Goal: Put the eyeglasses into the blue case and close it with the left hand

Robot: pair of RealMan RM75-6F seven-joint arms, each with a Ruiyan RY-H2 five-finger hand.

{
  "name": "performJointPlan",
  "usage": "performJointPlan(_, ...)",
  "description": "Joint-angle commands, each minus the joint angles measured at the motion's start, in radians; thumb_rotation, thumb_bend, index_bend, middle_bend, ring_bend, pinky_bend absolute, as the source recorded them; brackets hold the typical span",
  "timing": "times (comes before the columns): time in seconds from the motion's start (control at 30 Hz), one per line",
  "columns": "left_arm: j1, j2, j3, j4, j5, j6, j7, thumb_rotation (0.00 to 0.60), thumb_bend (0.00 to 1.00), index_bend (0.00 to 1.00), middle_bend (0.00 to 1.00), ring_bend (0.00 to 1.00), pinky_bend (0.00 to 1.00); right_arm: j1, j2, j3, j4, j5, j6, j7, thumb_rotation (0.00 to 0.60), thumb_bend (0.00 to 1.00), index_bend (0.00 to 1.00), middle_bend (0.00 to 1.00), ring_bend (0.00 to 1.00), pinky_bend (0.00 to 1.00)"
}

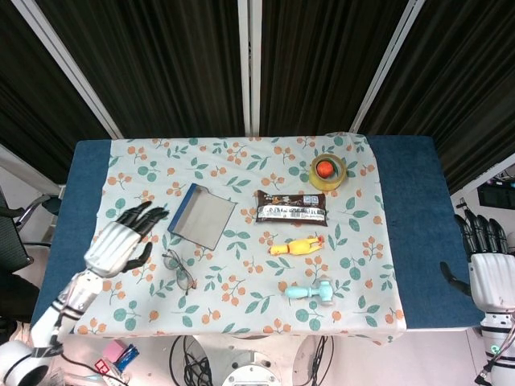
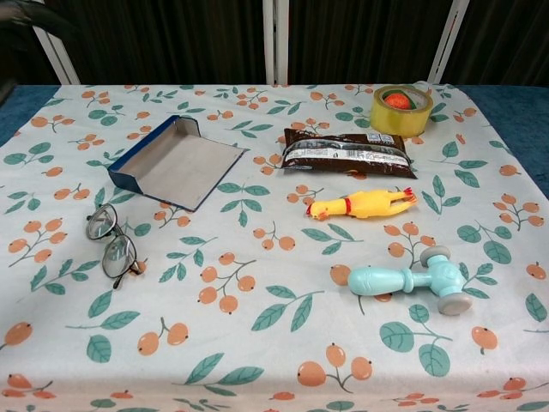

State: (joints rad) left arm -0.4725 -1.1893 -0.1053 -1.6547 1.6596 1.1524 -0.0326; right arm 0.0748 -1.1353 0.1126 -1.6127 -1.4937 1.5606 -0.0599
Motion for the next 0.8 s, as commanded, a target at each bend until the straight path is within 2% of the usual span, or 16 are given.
performJointPlan(0.03, -0.151, -0.12, -0.008, 0.086, -0.019, -0.201, -0.046, 0.6, 0.8, 0.11, 0.21, 0.04, 0.18, -0.008, 0.004, -0.002, 0.006, 0.005, 0.006, 0.011, 0.6, 0.19, 0.0, 0.0, 0.0, 0.0)
performJointPlan(0.13, -0.19, -0.19, -0.005, 0.156, -0.048, -0.255, -0.014, 0.6, 0.86, 0.11, 0.23, 0.04, 0.18, -0.019, 0.01, -0.001, 0.016, 0.014, 0.014, 0.029, 0.6, 0.19, 0.0, 0.0, 0.0, 0.0)
performJointPlan(0.37, -0.229, -0.287, 0.014, 0.277, -0.101, -0.313, 0.098, 0.6, 0.86, 0.08, 0.23, 0.04, 0.18, -0.038, 0.006, 0.004, 0.051, 0.03, 0.031, 0.08, 0.6, 0.2, 0.0, 0.0, 0.0, 0.0)
performJointPlan(0.53, -0.235, -0.312, 0.023, 0.333, -0.128, -0.313, 0.225, 0.6, 0.87, 0.08, 0.23, 0.04, 0.18, -0.045, -0.003, 0.006, 0.066, 0.029, 0.04, 0.094, 0.6, 0.2, 0.0, 0.0, 0.0, 0.0)
performJointPlan(0.8, -0.206, -0.292, 0.02, 0.337, -0.249, -0.294, 0.474, 0.6, 0.9, 0.08, 0.26, 0.04, 0.18, -0.045, -0.006, 0.011, 0.068, 0.024, 0.044, 0.092, 0.6, 0.21, 0.0, 0.0, 0.0, 0.0)
